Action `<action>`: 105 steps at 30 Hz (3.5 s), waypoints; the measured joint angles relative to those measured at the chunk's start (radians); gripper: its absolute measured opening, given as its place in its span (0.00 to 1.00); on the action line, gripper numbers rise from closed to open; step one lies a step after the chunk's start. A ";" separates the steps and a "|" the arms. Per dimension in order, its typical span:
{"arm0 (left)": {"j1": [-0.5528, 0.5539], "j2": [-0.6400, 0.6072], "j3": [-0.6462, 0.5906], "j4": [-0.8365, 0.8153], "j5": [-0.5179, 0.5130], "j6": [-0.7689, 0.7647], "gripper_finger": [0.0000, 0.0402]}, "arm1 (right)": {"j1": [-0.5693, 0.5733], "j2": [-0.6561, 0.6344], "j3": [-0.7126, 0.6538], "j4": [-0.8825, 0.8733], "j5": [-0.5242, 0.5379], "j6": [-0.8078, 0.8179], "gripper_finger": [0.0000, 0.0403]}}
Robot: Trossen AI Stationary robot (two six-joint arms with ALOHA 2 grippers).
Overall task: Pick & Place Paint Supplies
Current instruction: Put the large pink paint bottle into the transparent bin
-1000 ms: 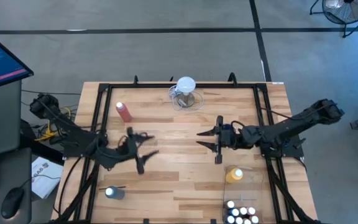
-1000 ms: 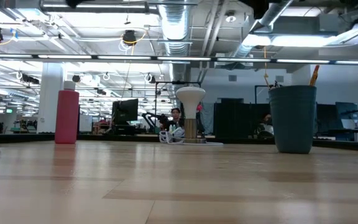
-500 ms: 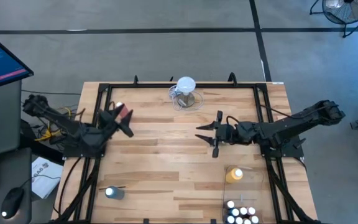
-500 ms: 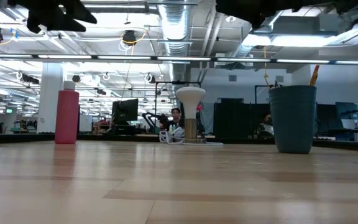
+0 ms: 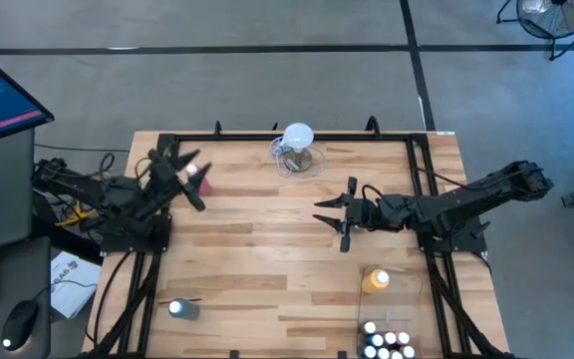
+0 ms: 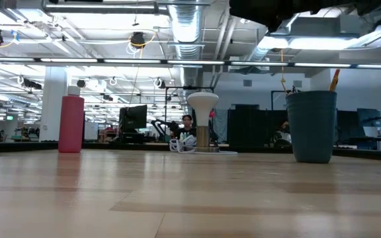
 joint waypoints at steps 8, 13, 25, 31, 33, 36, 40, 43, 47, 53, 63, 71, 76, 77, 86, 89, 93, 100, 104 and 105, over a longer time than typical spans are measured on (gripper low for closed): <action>-0.002 0.117 0.000 -0.187 0.255 -0.330 0.43 | -0.011 0.000 -0.001 -0.032 0.002 0.011 0.31; -0.044 0.246 0.000 -0.185 0.276 -0.408 0.42 | -0.013 0.000 -0.001 -0.037 0.002 0.019 0.31; -0.244 0.262 0.002 -0.298 0.394 -0.729 0.42 | -0.013 0.000 -0.001 -0.073 0.002 0.022 0.31; -0.304 0.350 0.064 -0.297 0.441 -0.709 0.41 | -0.031 0.000 -0.001 -0.072 0.002 0.029 0.31; -0.304 0.401 0.119 -0.290 0.440 -0.652 0.40 | -0.041 0.000 -0.001 -0.072 0.002 0.029 0.31; -0.315 0.464 0.202 -0.273 0.439 -0.539 0.40 | -0.052 0.000 -0.001 -0.072 0.002 0.029 0.31; -0.339 0.500 0.309 -0.173 0.446 -0.346 0.40 | -0.061 0.000 -0.001 -0.079 0.002 0.030 0.31; -0.347 0.485 0.372 -0.152 0.445 -0.246 0.40 | -0.061 0.000 -0.002 -0.084 0.002 0.029 0.31; -0.346 0.419 0.420 -0.157 0.401 -0.173 0.40 | -0.061 0.000 -0.002 -0.088 0.001 0.029 0.31; -0.313 0.282 0.492 -0.217 0.302 -0.088 0.40 | -0.060 0.000 -0.002 -0.091 0.000 0.030 0.31; -0.244 0.175 0.715 -0.488 0.118 0.039 0.40 | -0.065 0.000 -0.002 -0.084 -0.001 0.029 0.31; -0.148 0.208 0.830 -0.775 0.197 -0.122 0.40 | -0.065 0.000 -0.002 -0.086 0.000 0.029 0.31; 0.024 0.273 0.930 -1.068 0.430 -0.336 0.40 | -0.069 0.000 -0.002 -0.077 0.000 0.029 0.31; 0.068 0.291 0.940 -1.125 0.474 -0.363 0.40 | -0.071 0.000 -0.002 -0.075 -0.001 0.030 0.31; 0.343 0.421 0.836 -1.321 0.553 -0.515 0.40 | -0.076 0.000 -0.002 -0.090 -0.001 0.044 0.31; 0.373 0.406 0.753 -1.320 0.427 -0.613 0.40 | -0.076 0.000 -0.002 -0.111 -0.001 0.055 0.31; 0.407 0.320 0.619 -1.319 0.354 -0.775 0.40 | -0.076 0.000 -0.002 -0.134 -0.001 0.056 0.31; 0.513 0.125 0.432 -1.315 0.522 -0.911 0.40 | -0.079 0.000 -0.002 -0.134 -0.001 0.056 0.31; 0.595 0.061 0.380 -1.314 0.657 -0.927 0.42 | -0.088 0.000 -0.002 -0.110 -0.001 0.055 0.31; 0.616 0.056 0.368 -1.314 0.699 -0.927 0.44 | -0.091 0.000 -0.002 -0.105 -0.001 0.055 0.31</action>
